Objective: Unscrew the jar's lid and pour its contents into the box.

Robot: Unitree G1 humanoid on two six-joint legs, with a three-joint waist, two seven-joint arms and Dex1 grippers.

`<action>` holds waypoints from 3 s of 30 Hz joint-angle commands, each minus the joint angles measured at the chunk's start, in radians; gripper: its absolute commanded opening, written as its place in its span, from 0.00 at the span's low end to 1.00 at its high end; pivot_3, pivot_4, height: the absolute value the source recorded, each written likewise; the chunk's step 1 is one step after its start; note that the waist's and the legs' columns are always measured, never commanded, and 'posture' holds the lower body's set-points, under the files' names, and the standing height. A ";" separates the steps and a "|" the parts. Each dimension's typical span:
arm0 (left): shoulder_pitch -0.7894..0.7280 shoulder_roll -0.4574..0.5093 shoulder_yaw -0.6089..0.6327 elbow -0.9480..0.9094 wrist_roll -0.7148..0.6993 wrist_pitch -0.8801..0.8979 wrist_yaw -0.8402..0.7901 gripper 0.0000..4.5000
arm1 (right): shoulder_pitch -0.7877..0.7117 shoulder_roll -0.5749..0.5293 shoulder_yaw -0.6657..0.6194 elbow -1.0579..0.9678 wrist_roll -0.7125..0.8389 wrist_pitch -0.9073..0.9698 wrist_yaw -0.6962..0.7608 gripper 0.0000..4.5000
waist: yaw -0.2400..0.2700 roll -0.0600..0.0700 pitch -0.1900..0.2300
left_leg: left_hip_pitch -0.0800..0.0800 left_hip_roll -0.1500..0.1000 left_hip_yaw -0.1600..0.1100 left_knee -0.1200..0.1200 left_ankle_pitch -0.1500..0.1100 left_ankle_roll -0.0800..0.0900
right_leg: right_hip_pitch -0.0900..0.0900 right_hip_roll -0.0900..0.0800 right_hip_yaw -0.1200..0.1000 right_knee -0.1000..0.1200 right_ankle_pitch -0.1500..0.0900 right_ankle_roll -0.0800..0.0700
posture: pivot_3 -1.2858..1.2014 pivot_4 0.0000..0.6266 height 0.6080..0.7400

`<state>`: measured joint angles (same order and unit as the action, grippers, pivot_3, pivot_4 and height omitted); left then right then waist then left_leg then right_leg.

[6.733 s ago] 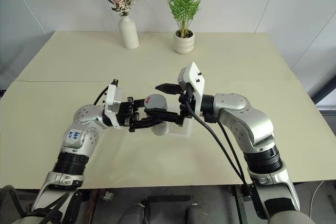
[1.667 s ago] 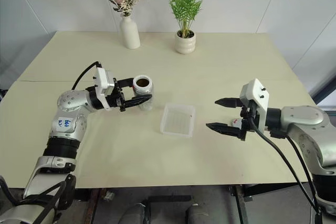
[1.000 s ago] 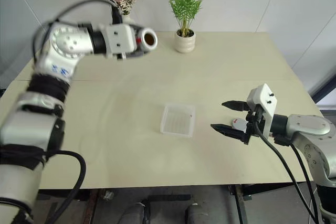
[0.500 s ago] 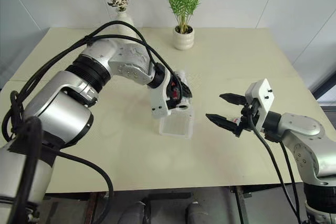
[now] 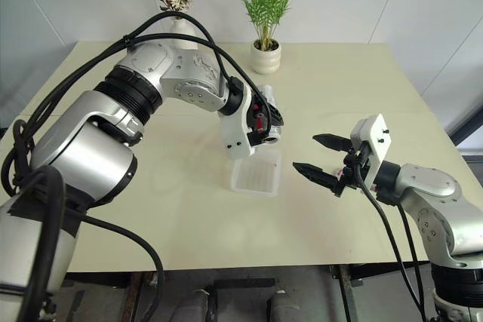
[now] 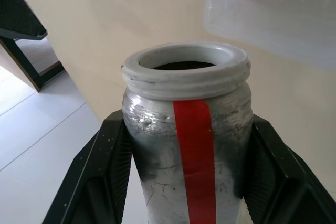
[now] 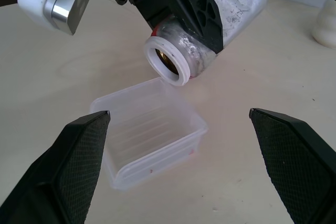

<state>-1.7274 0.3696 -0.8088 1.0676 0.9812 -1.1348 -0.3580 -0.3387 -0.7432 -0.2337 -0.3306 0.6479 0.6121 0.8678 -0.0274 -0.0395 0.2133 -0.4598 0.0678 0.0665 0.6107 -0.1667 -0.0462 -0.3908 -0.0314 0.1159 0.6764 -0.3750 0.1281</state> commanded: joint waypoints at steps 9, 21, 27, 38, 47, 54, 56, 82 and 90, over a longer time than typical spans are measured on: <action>-0.049 -0.034 -0.097 -0.070 0.209 0.132 0.300 0.54 | -0.001 -0.002 -0.014 -0.024 0.018 -0.005 -0.005 1.00 | -0.003 0.000 0.000 | 0.000 0.000 -0.001 0.003 -0.001 0.002 | 0.000 0.000 0.001 0.003 0.001 0.001 | 0.52 0.24 1.00; -0.072 -0.049 -0.217 -0.020 0.377 0.248 0.632 0.54 | -0.011 0.023 0.002 -0.022 0.016 -0.005 -0.034 1.00 | 0.000 0.000 0.000 | 0.000 0.000 -0.001 0.003 0.000 0.001 | 0.000 0.000 0.001 0.005 0.001 0.001 | 0.52 0.24 1.00; -0.027 0.009 -0.123 0.015 0.209 0.101 0.571 0.54 | -0.010 0.023 0.001 -0.023 0.021 -0.001 -0.043 1.00 | -0.002 0.000 0.000 | 0.001 0.000 0.000 0.003 0.000 0.000 | 0.000 0.000 0.001 0.006 0.000 0.001 | 0.52 0.24 1.00; 0.096 0.124 0.251 0.162 -0.268 0.120 0.270 0.54 | 0.020 0.018 -0.009 -0.045 0.040 0.010 -0.048 1.00 | 0.000 0.000 0.000 | 0.003 -0.001 0.000 0.005 0.001 0.003 | -0.001 0.000 0.000 0.014 0.000 0.001 | 0.52 0.24 1.00; 0.419 0.082 0.751 -0.063 -0.920 0.586 -0.141 0.54 | 0.029 -0.008 -0.017 -0.057 0.063 0.037 -0.038 1.00 | -0.006 0.002 -0.001 | 0.004 0.000 -0.002 0.010 0.002 0.003 | -0.001 0.001 -0.001 0.022 0.000 0.001 | 0.52 0.24 1.00; 0.809 0.044 0.989 -0.575 -1.169 1.036 -0.007 0.54 | 0.066 -0.012 -0.031 -0.083 0.078 0.050 -0.049 1.00 | -0.010 0.002 -0.001 | 0.005 0.002 -0.004 0.016 0.002 0.004 | 0.003 0.001 -0.002 0.024 0.001 0.001 | 0.52 0.24 1.00; 0.885 0.032 1.052 -0.693 -1.224 1.158 0.059 0.54 | 0.074 -0.014 -0.036 -0.087 0.077 0.050 -0.052 1.00 | -0.009 0.002 -0.001 | 0.006 0.002 -0.005 0.018 0.002 0.004 | 0.005 0.001 -0.004 0.023 0.001 0.001 | 0.52 0.24 1.00; 0.955 0.081 0.994 -0.779 -1.233 1.148 -0.140 0.54 | 0.163 -0.158 -0.082 -0.041 -0.026 -0.088 0.090 1.00 | -0.007 0.002 -0.002 | 0.032 0.003 0.001 -0.013 0.004 0.009 | 0.032 0.000 -0.003 -0.023 0.020 -0.001 | 0.52 0.24 1.00; 0.463 0.212 0.568 -0.368 -0.592 0.475 -0.035 0.54 | 0.126 -0.126 -0.056 -0.018 -0.030 -0.092 0.069 1.00 | 0.000 0.001 -0.001 | 0.018 0.002 0.001 -0.011 0.005 0.010 | 0.024 0.000 -0.002 -0.029 0.023 0.002 | 0.52 0.24 1.00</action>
<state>-1.1798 0.5600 -0.1631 0.6528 0.2261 -0.4760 -0.4754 -0.1933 -0.8769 -0.2785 -0.3473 0.6091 0.5311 0.9429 -0.0275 -0.0390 0.2119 -0.4417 0.0687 0.0681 0.5983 -0.1620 -0.0357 -0.3667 -0.0324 0.1145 0.6455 -0.3514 0.1301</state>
